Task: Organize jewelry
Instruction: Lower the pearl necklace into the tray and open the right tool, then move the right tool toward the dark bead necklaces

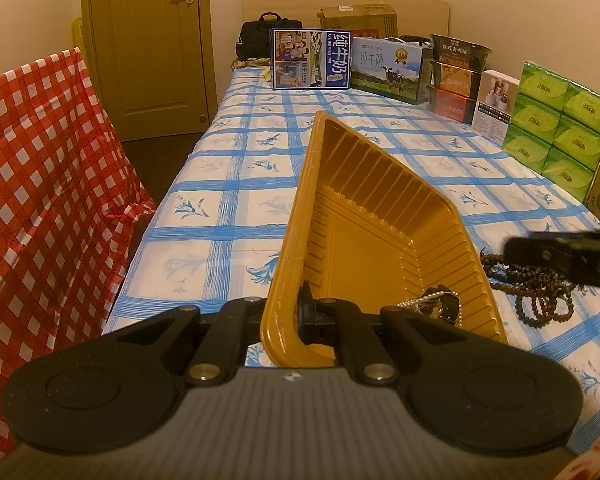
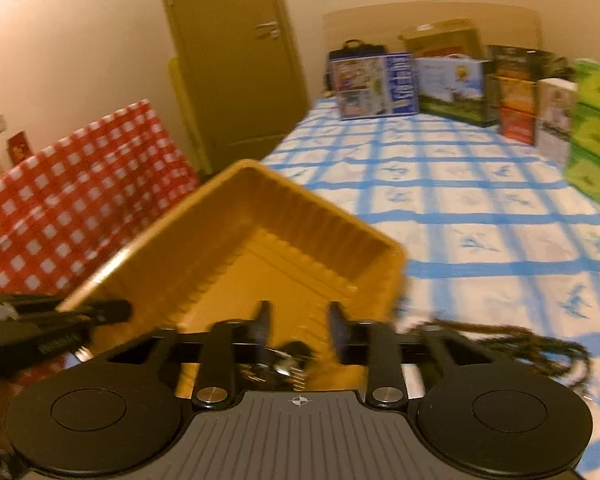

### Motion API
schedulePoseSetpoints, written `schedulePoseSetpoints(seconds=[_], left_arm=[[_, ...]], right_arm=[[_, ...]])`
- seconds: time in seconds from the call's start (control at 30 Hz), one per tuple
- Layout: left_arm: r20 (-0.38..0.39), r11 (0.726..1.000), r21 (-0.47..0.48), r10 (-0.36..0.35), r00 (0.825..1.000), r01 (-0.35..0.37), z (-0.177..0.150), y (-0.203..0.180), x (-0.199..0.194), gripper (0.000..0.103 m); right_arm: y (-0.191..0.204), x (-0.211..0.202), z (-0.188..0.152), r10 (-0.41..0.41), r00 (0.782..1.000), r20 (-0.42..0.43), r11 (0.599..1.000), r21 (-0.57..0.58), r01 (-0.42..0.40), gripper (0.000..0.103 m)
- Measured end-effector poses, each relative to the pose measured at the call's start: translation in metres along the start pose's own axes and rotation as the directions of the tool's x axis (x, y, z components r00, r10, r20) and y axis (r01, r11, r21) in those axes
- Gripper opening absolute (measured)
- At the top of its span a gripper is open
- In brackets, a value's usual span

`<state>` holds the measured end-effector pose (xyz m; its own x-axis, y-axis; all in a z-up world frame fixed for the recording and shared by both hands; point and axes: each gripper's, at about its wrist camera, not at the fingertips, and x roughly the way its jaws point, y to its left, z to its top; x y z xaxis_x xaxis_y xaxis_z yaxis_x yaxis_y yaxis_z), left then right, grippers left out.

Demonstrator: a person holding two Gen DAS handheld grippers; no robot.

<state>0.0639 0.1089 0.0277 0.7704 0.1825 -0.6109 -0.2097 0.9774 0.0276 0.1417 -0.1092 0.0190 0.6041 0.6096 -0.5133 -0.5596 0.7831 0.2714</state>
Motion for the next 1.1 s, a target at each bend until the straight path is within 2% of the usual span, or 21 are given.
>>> schedulePoseSetpoints(seconds=[0.03,0.2,0.43,0.67,0.93,1.0,1.07,1.1], left_arm=[[0.0,1.0,0.0,0.0,1.0,0.0,0.0,-0.001,0.0,0.005],[0.0,1.0,0.001,0.0,1.0,0.0,0.0,0.0,0.0,0.005],[0.0,1.0,0.002,0.0,1.0,0.0,0.0,0.001,0.0,0.005],[0.0,1.0,0.007,0.003,1.0,-0.003,0.0,0.002,0.0,0.005],[-0.002,1.0,0.012,0.004,1.0,-0.004,0.0,0.006,0.0,0.005],[-0.001,1.0,0.012,0.005,1.0,-0.005,0.0,0.005,0.0,0.005],[-0.001,1.0,0.011,0.005,1.0,-0.005,0.0,0.005,0.0,0.005],[-0.001,1.0,0.012,0.005,1.0,-0.005,0.0,0.005,0.0,0.005]], right_arm=[[-0.005,-0.004,-0.004,-0.022,1.0,0.004,1.0,0.004,0.022,0.046],[-0.04,-0.022,-0.035,-0.149,0.988,-0.038,0.986,0.07,0.151,0.046],[-0.081,-0.04,-0.065,-0.278,0.955,-0.107,0.947,0.136,0.291,0.046],[-0.096,-0.036,-0.064,-0.296,0.95,-0.101,0.937,0.161,0.309,0.046],[-0.099,-0.01,-0.058,-0.28,0.952,-0.124,0.94,0.163,0.298,0.046],[-0.1,-0.005,-0.056,-0.28,0.952,-0.125,0.939,0.168,0.299,0.04],[-0.101,0.001,-0.055,-0.285,0.949,-0.134,0.937,0.17,0.305,0.027],[-0.102,0.004,-0.054,-0.296,0.945,-0.138,0.934,0.167,0.317,0.026]])
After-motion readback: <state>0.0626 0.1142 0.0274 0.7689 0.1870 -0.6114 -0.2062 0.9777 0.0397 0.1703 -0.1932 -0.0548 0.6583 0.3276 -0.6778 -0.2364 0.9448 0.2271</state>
